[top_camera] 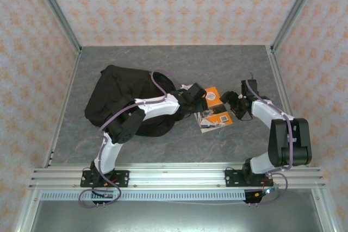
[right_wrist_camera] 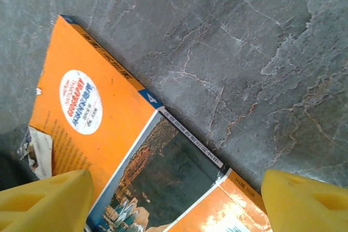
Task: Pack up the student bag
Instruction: Move the student bag to the middle-left of the table, then pick up the book from the middle-right of the table.
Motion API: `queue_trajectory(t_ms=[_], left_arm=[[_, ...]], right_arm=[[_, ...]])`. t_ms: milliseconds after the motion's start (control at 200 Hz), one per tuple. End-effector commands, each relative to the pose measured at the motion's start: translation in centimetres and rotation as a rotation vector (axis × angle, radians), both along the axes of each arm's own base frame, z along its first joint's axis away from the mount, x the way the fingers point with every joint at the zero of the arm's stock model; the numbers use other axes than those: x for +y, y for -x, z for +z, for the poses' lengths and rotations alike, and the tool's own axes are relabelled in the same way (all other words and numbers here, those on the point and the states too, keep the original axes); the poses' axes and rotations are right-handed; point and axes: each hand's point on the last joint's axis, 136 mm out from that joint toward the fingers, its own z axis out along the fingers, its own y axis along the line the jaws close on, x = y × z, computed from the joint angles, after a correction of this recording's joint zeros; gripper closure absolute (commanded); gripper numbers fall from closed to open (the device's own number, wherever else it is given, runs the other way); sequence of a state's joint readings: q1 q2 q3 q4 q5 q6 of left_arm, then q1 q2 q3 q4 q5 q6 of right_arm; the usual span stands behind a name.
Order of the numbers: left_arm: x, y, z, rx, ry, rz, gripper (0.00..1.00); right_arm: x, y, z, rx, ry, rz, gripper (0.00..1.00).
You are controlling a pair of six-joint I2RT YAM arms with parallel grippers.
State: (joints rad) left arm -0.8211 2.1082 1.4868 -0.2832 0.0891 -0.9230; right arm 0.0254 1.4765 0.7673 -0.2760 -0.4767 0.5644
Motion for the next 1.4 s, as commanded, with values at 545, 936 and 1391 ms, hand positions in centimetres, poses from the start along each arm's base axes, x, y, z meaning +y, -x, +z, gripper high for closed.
queue_trajectory(t_ms=[545,936,1391], left_arm=[[-4.1,-1.1,1.1,0.040,0.369,-0.017,0.46],[-5.3,-0.8,4.2,0.023,0.521,-0.017,0.55],[-6.1,-0.4,4.8,0.030,0.522,-0.060,0.40]], right_arm=[[2.9,0.9,-3.2,0.135,-0.024,0.121,0.31],[3.0,1.3,-3.5,0.148,-0.024,0.126,0.32],[3.2,1.2,-3.7,0.158,-0.031,0.129,0.32]])
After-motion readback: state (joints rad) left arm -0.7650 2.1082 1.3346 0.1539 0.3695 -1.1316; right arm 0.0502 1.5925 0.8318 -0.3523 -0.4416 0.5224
